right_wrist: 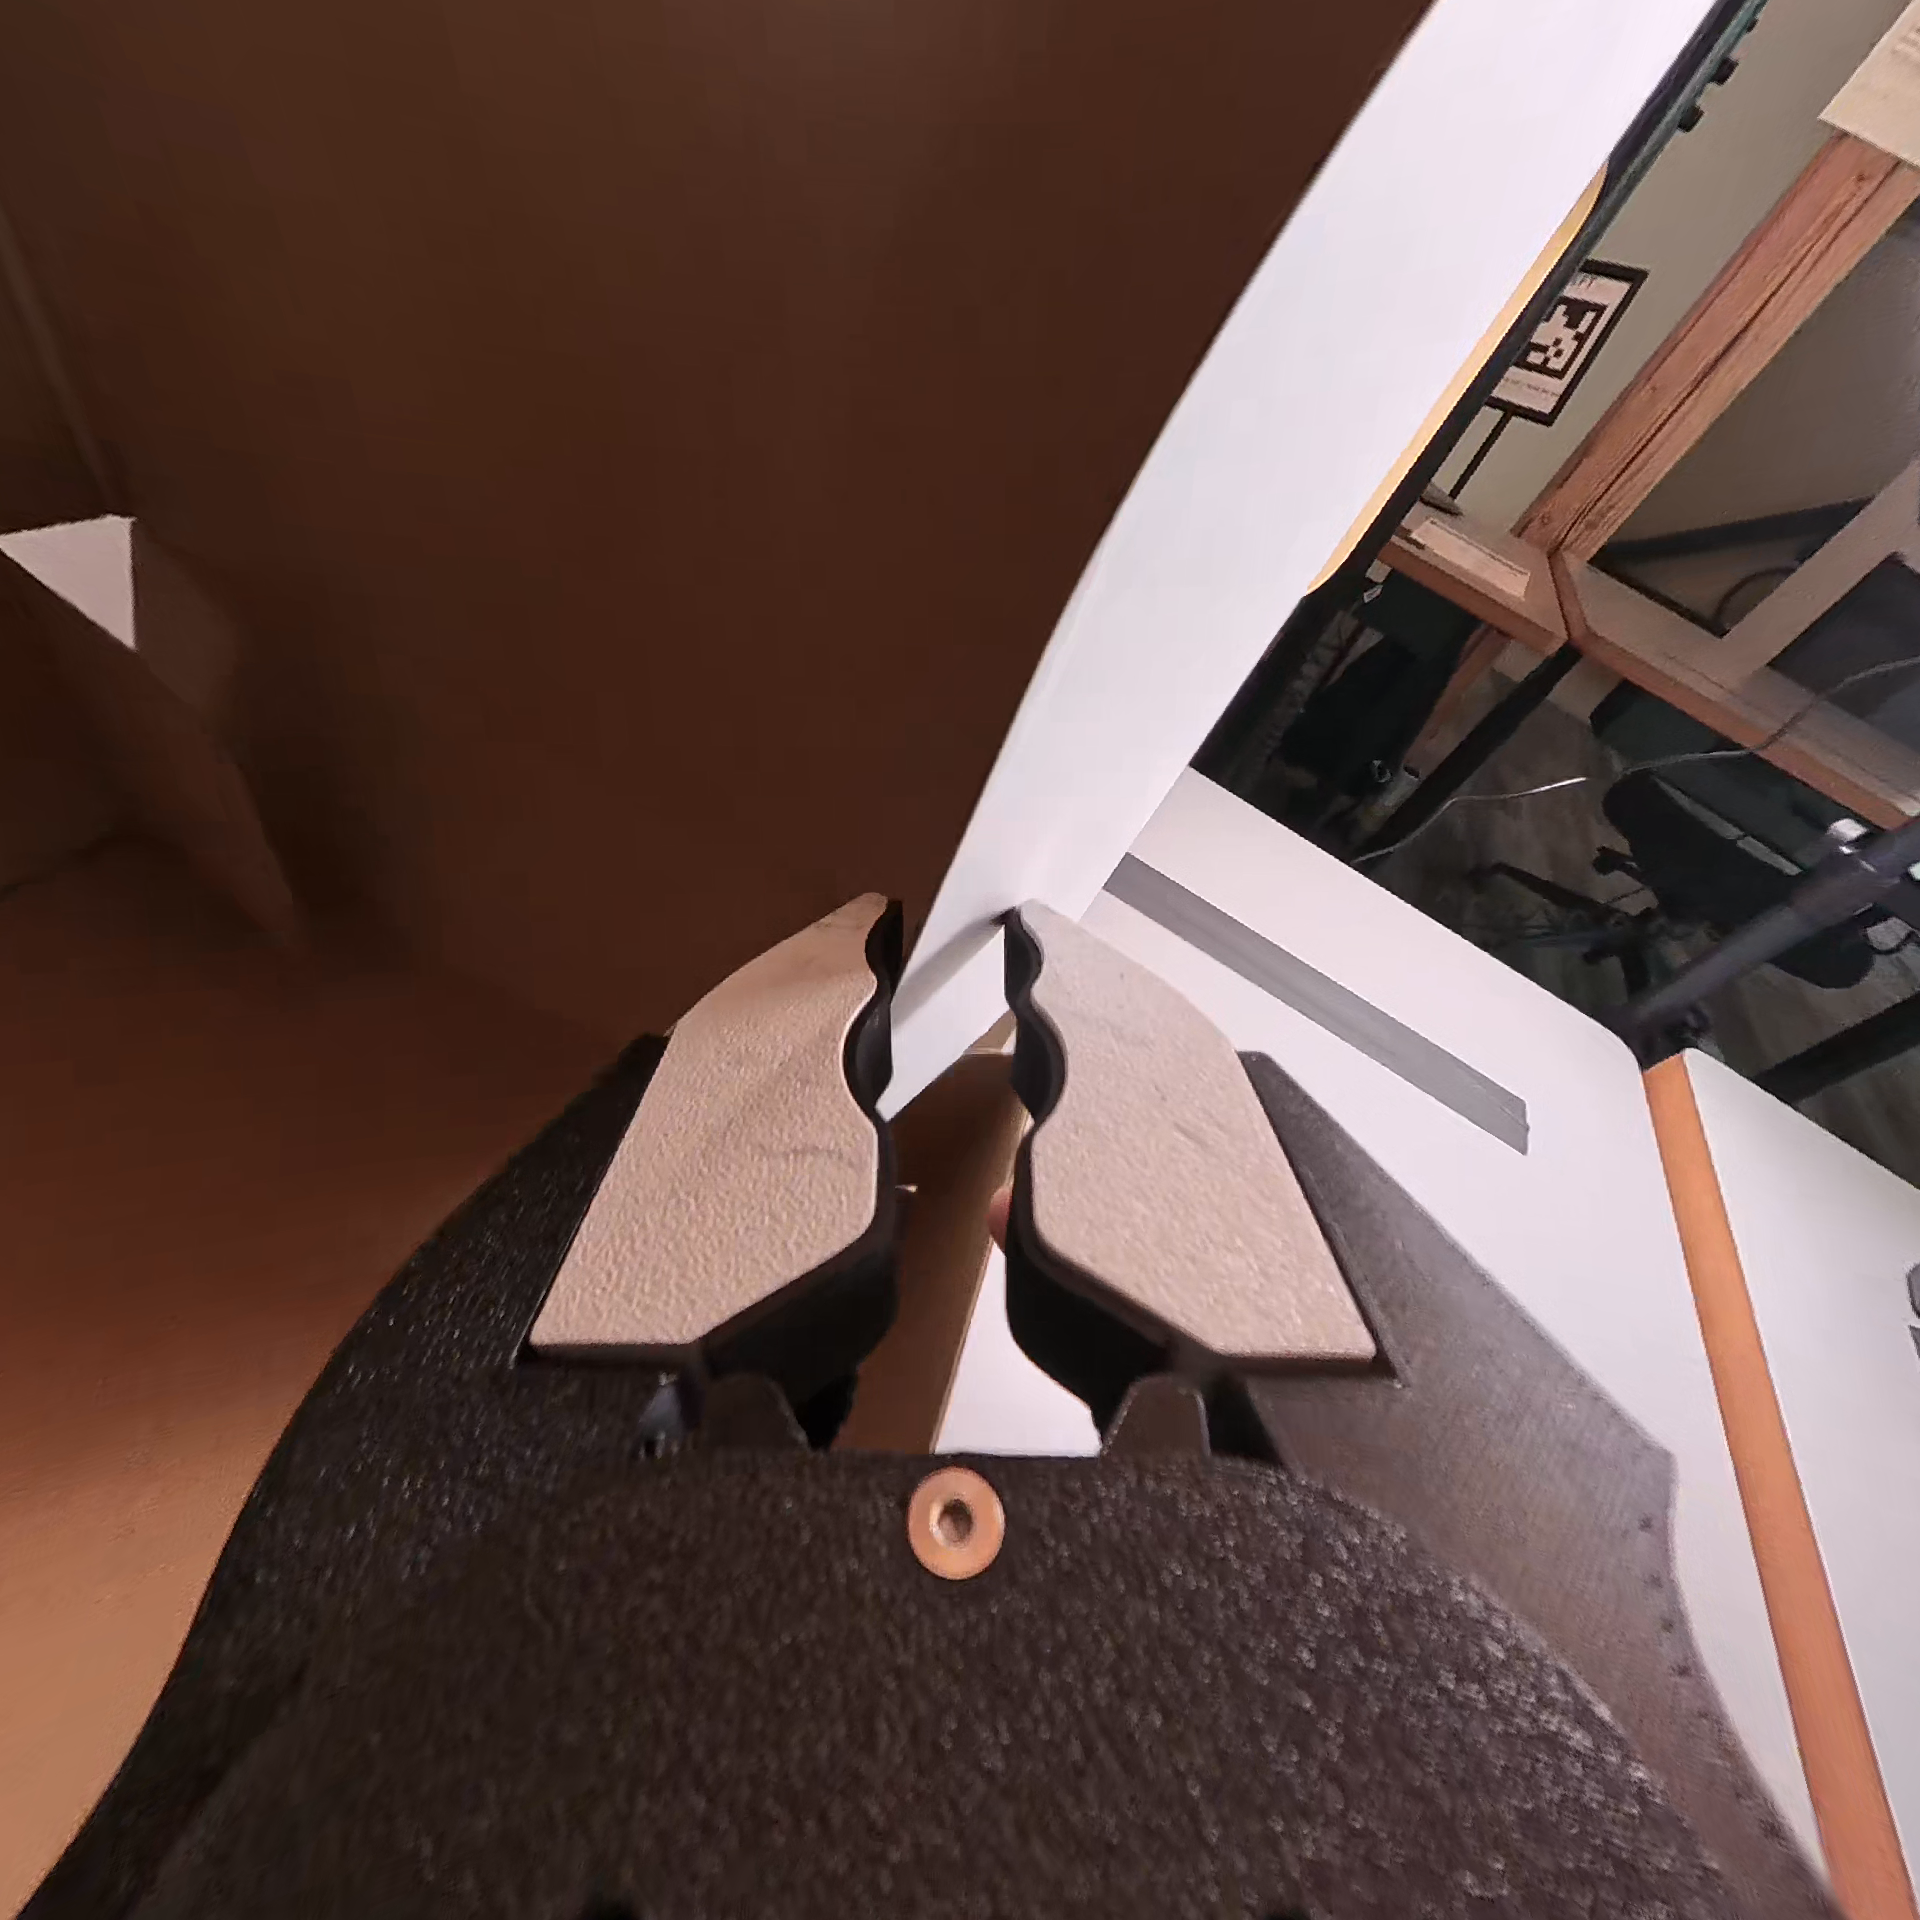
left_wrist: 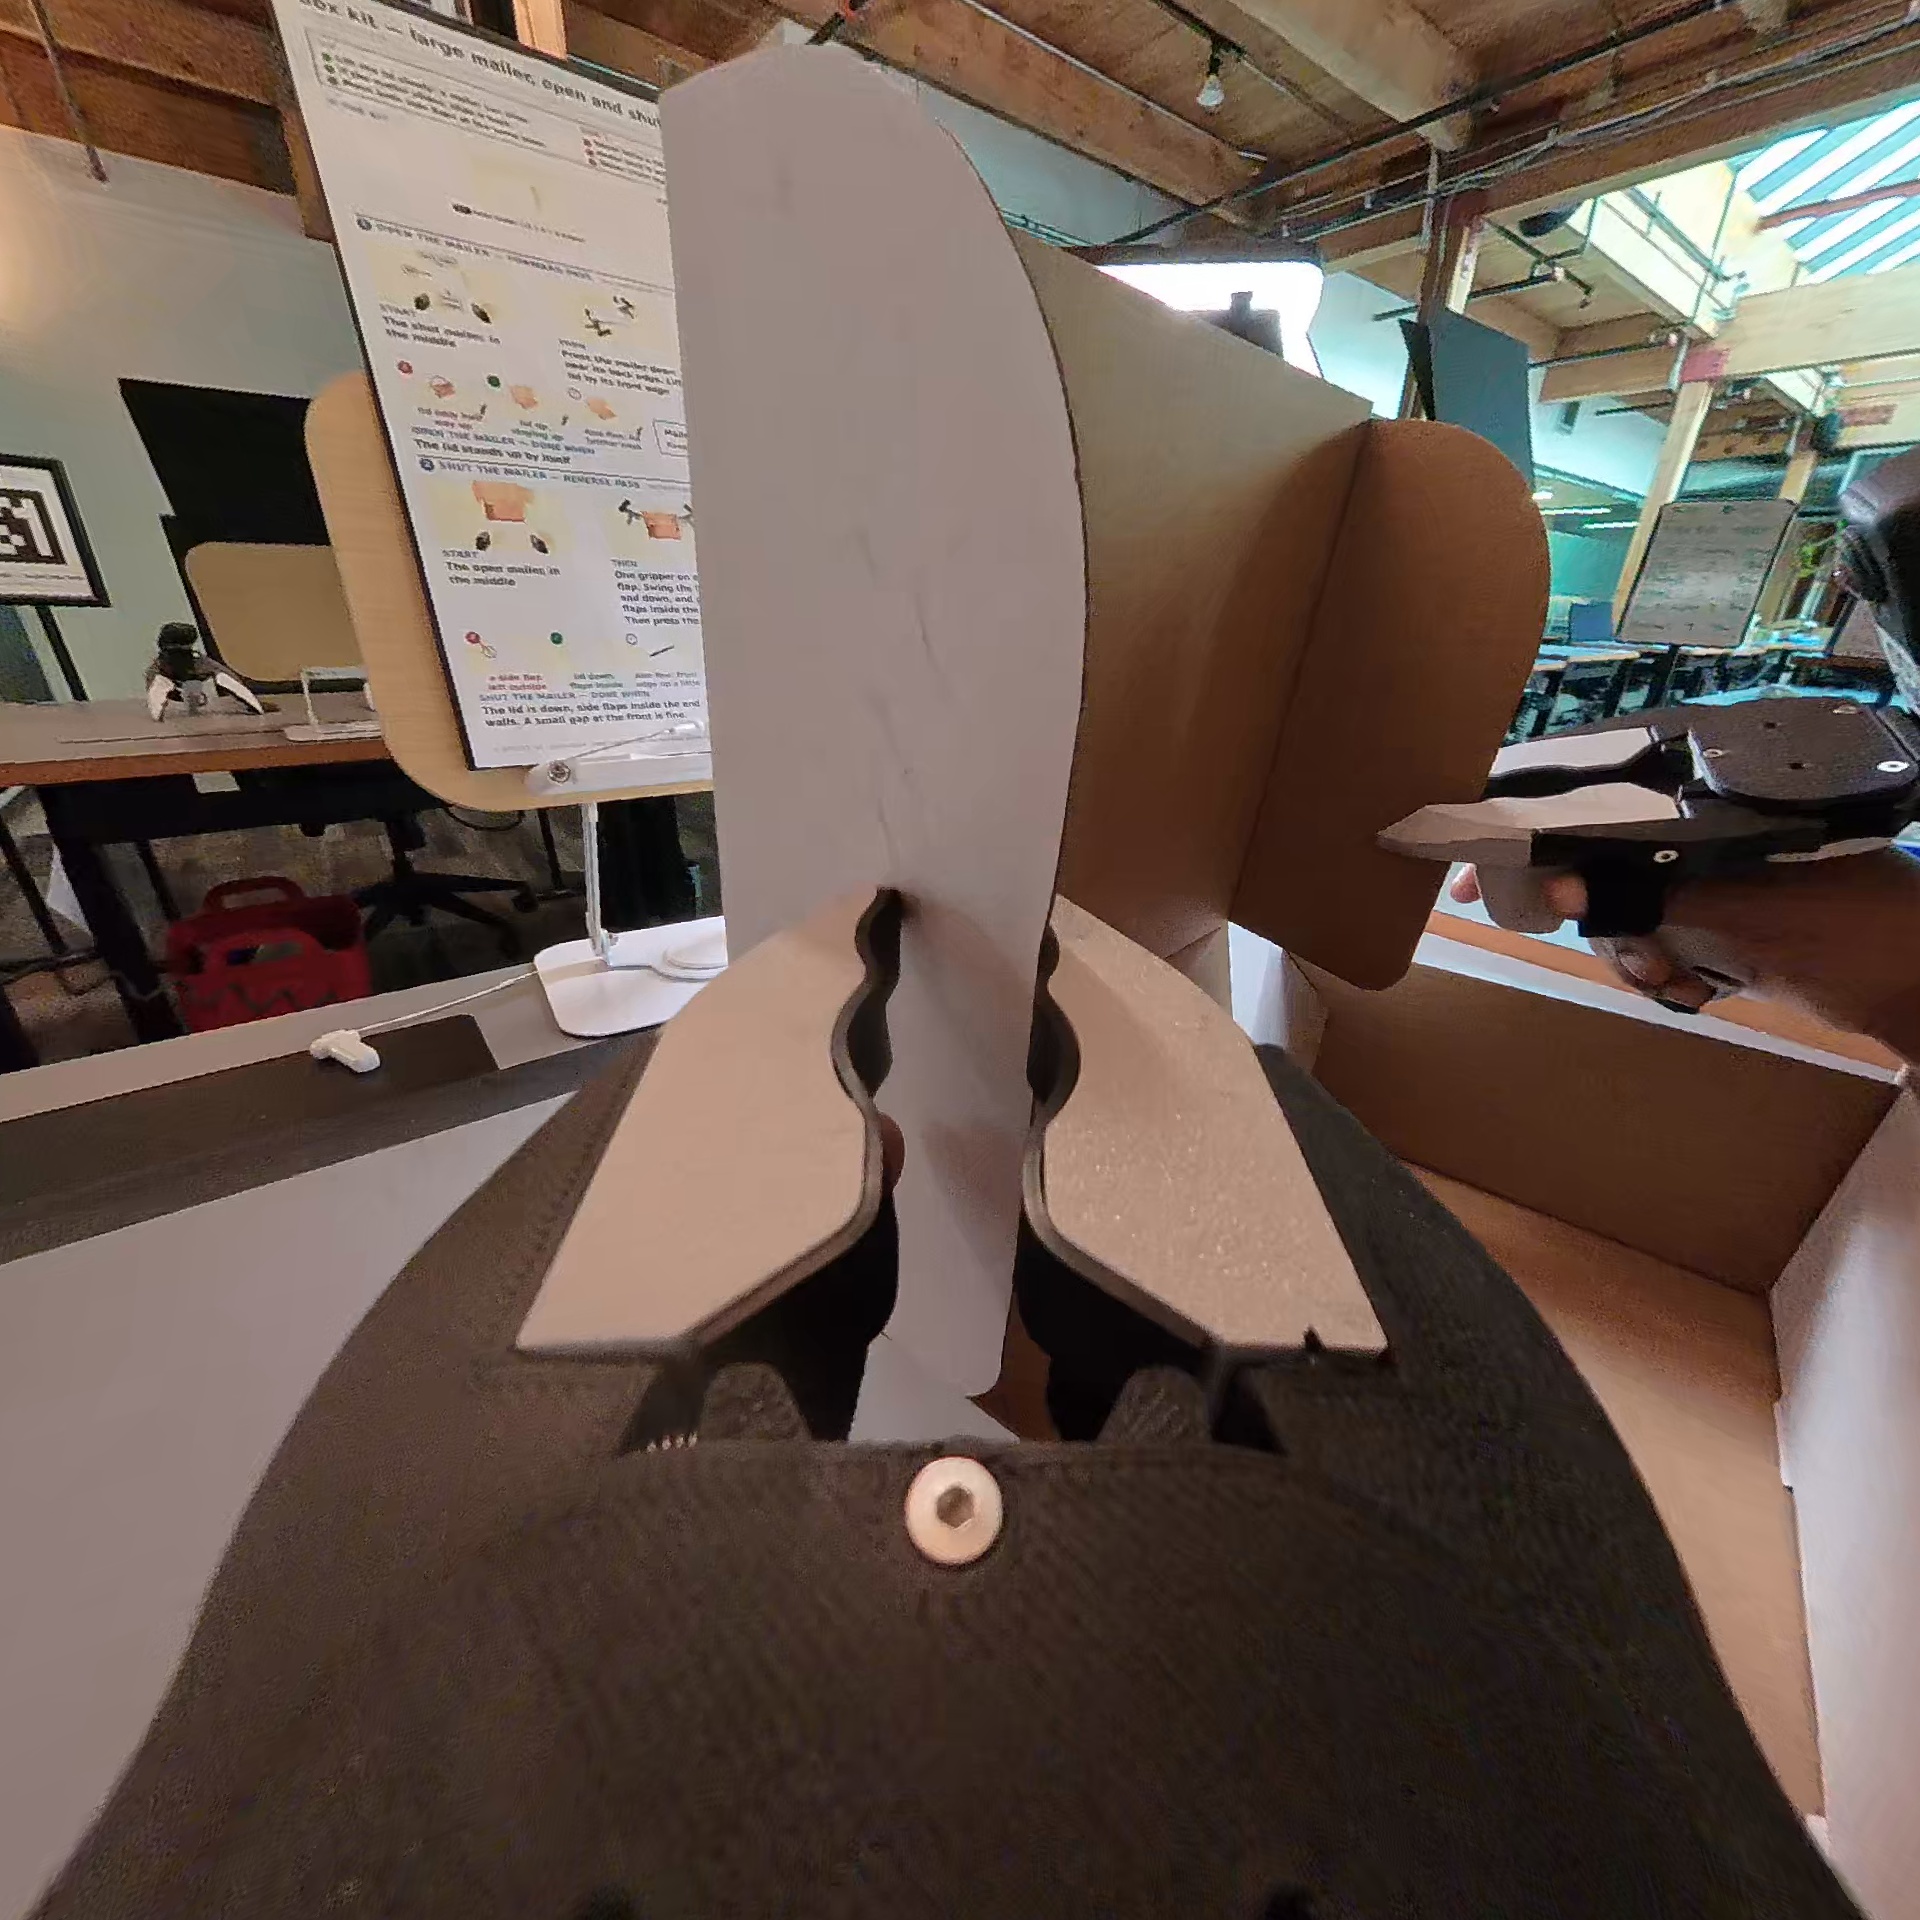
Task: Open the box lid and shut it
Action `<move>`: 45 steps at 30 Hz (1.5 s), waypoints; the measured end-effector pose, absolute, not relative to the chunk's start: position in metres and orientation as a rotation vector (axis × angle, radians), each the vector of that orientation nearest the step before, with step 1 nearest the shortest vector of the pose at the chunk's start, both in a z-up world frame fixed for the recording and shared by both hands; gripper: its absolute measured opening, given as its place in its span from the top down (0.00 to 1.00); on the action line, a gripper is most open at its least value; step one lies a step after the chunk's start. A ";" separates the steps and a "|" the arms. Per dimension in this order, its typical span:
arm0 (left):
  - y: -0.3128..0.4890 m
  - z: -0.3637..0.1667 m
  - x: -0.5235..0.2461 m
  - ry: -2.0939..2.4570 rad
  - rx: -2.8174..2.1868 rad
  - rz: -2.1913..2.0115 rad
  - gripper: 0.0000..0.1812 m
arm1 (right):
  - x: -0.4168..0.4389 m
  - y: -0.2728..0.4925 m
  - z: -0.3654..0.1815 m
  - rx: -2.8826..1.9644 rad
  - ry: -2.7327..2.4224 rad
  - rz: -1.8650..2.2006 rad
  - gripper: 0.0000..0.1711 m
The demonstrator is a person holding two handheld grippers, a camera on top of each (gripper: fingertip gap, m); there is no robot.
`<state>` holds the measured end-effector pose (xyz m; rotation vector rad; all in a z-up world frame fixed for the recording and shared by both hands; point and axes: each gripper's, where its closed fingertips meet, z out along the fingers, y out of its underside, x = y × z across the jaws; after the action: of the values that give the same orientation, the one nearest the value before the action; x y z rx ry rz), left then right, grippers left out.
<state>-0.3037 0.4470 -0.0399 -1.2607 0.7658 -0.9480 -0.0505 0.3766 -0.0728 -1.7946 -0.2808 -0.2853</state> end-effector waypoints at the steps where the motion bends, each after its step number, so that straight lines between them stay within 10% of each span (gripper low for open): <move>1: 0.445 -0.040 -0.304 0.757 -1.269 -0.957 0.87 | -0.051 0.375 -0.073 -1.807 -0.292 -0.286 0.89; 33: 0.399 -0.072 -0.299 0.900 -1.280 -0.928 0.87 | -0.041 0.305 -0.097 -1.889 -0.299 -0.260 0.93; 45: 0.490 -0.073 -0.287 0.925 -1.229 -0.724 0.88 | -0.040 0.390 -0.095 -1.799 -0.296 -0.322 0.93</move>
<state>-0.2866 0.4904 -0.0734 -1.2290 0.9253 -0.7240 -0.0399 0.3905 -0.0949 -1.7991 -0.2964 -0.3222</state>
